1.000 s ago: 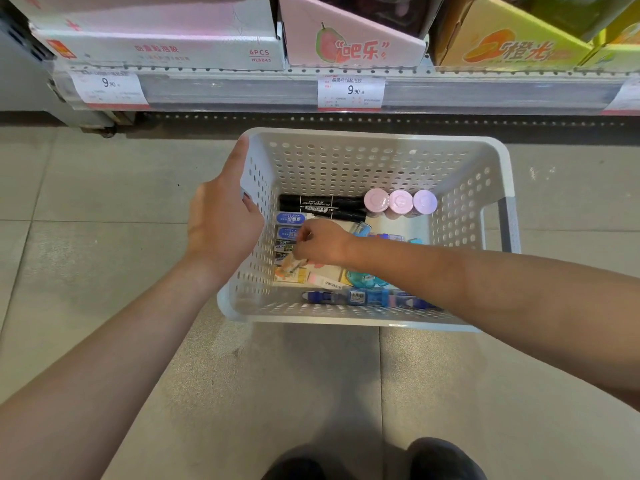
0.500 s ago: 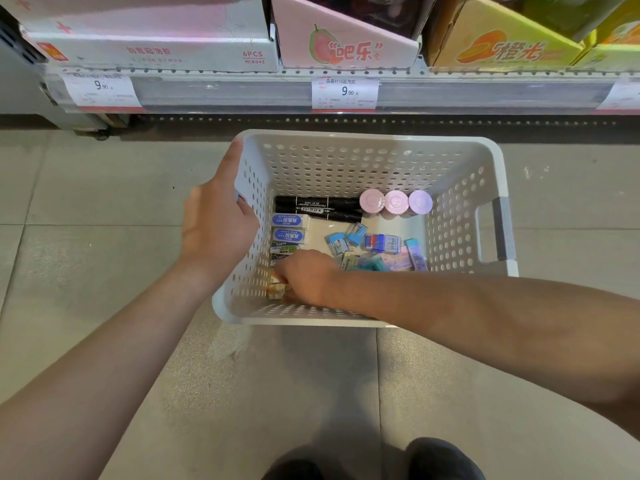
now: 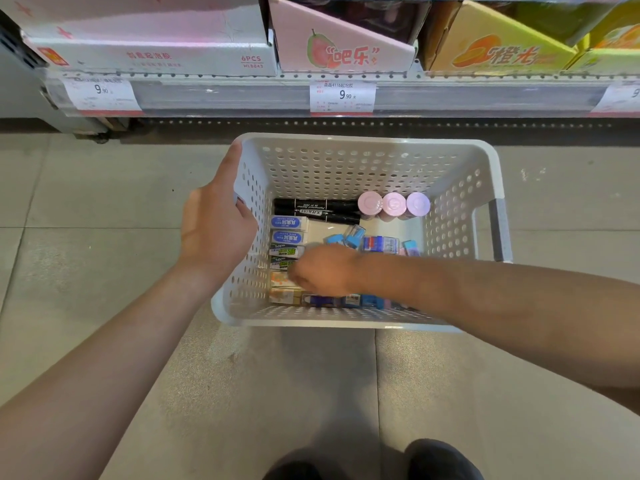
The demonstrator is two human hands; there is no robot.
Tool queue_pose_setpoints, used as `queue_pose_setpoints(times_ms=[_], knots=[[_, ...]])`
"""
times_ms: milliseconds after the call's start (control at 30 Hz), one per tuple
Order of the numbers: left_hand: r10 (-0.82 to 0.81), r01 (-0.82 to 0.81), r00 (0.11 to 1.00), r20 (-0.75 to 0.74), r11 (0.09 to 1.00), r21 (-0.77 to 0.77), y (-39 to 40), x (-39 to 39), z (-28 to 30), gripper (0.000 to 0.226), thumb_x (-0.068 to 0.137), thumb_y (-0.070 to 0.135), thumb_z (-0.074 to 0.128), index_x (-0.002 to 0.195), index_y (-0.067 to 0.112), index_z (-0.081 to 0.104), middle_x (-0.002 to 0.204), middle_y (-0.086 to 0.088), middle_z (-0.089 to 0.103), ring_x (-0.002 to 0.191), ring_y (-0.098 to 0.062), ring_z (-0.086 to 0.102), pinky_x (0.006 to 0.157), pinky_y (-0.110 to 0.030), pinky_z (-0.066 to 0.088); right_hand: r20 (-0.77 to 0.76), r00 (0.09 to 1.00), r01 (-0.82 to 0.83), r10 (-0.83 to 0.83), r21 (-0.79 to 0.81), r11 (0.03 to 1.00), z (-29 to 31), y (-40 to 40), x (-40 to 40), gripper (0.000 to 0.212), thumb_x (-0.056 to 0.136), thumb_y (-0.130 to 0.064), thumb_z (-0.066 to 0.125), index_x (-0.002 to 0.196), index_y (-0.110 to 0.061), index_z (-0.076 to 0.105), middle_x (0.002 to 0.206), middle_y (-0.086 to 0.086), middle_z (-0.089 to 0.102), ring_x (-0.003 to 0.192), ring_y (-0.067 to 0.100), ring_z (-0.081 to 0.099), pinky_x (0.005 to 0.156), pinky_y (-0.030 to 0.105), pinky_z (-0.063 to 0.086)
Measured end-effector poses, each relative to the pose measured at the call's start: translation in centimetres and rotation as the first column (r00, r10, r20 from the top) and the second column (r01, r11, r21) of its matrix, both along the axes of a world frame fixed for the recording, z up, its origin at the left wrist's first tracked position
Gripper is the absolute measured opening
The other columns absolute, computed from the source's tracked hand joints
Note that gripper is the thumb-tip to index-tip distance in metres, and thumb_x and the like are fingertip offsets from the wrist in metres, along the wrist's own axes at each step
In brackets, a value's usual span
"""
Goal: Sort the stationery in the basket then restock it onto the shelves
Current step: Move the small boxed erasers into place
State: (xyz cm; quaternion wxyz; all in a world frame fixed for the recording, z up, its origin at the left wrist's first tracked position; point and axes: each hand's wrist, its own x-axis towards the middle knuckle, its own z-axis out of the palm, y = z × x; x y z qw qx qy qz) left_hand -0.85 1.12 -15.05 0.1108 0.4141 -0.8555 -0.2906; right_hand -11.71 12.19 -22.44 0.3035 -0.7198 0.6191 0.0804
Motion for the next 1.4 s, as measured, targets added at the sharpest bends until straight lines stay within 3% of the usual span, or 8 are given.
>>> queue_pose_setpoints(times_ms=[533,700,767,867,967,1067,1200,1400], knots=[[0.005,-0.005,1.0,0.025,1.0,0.003,-0.1,-0.1,-0.1,0.073,0.088,-0.005,0.042,0.152,0.025,0.023,0.054,-0.002,0.037,0.045,-0.015,0.033,0.044,-0.026,0.028,-0.3,0.874,-0.338,0.382,0.189,0.922,-0.2,1.2,-3.0,0.028,0.088,0.0,0.054,0.116,-0.004,0.055,0.113,0.011,0.062,0.1,0.028,0.061,0.068,0.03,0.042],[0.002,-0.002,1.0,0.022,1.0,0.008,-0.1,-0.1,-0.2,0.073,0.088,-0.004,0.043,0.151,0.027,0.023,0.056,-0.004,0.04,0.046,-0.016,0.036,0.046,-0.027,0.032,0.08,0.985,0.143,-0.152,0.106,0.984,-1.1,1.4,-4.2,0.027,0.085,-0.005,0.06,0.112,-0.009,0.065,0.105,0.003,0.063,0.09,0.017,0.058,0.075,0.022,0.044],[0.002,-0.003,1.0,0.017,1.0,0.018,-0.2,-0.1,-0.3,0.074,0.089,-0.003,0.043,0.151,0.028,0.022,0.059,-0.005,0.044,0.047,-0.016,0.038,0.047,-0.028,0.034,0.336,0.819,0.424,-0.465,0.191,0.885,-0.6,1.6,-4.4,0.024,0.082,-0.005,0.066,0.106,-0.007,0.068,0.095,0.001,0.06,0.077,0.009,0.052,0.066,0.015,0.04],[0.004,-0.004,1.0,0.013,1.0,0.014,-0.3,0.0,-0.3,0.074,0.088,-0.003,0.043,0.152,0.029,0.022,0.06,-0.006,0.046,0.047,-0.016,0.039,0.046,-0.027,0.033,0.591,0.328,0.568,-0.737,0.5,0.654,0.2,2.4,-4.2,0.016,0.08,0.005,0.068,0.087,-0.01,0.068,0.078,-0.002,0.065,0.064,-0.003,0.06,0.062,0.01,0.047],[0.005,-0.005,1.0,0.015,1.0,0.013,-0.2,-0.1,-0.2,0.073,0.088,-0.004,0.043,0.152,0.026,0.023,0.056,-0.003,0.041,0.046,-0.014,0.036,0.044,-0.025,0.03,0.606,-0.047,0.473,-0.794,0.714,0.517,0.5,2.9,-4.0,0.022,0.083,0.013,0.059,0.085,-0.008,0.065,0.074,-0.003,0.072,0.07,0.001,0.068,0.069,0.012,0.055],[0.015,-0.016,1.0,0.021,1.0,0.018,-0.1,-0.1,-0.2,0.073,0.088,-0.004,0.043,0.152,0.026,0.022,0.054,-0.001,0.036,0.046,-0.013,0.033,0.044,-0.024,0.027,0.529,-0.223,0.409,-0.818,0.813,0.415,1.0,2.7,-3.8,0.011,0.09,-0.001,0.056,0.09,-0.007,0.066,0.084,0.003,0.072,0.078,0.009,0.07,0.075,0.015,0.057],[0.016,-0.017,1.0,0.021,1.0,0.019,0.0,-0.1,0.0,0.072,0.089,-0.004,0.043,0.152,0.026,0.022,0.054,0.0,0.034,0.046,-0.012,0.032,0.044,-0.024,0.028,0.54,-0.166,0.496,-0.825,0.769,0.403,0.5,2.7,-3.1,0.014,0.086,0.004,0.062,0.088,-0.01,0.065,0.084,0.0,0.068,0.078,0.007,0.065,0.072,0.013,0.056],[0.011,-0.011,1.0,0.019,1.0,0.005,-0.1,-0.2,0.0,0.074,0.087,-0.005,0.043,0.152,0.025,0.024,0.052,0.0,0.033,0.046,-0.014,0.033,0.046,-0.027,0.028,0.453,0.156,0.701,-0.878,0.575,0.422,-1.1,1.6,-1.5,0.023,0.072,0.006,0.076,0.088,-0.007,0.065,0.086,0.004,0.061,0.087,0.016,0.06,0.084,0.028,0.054]])
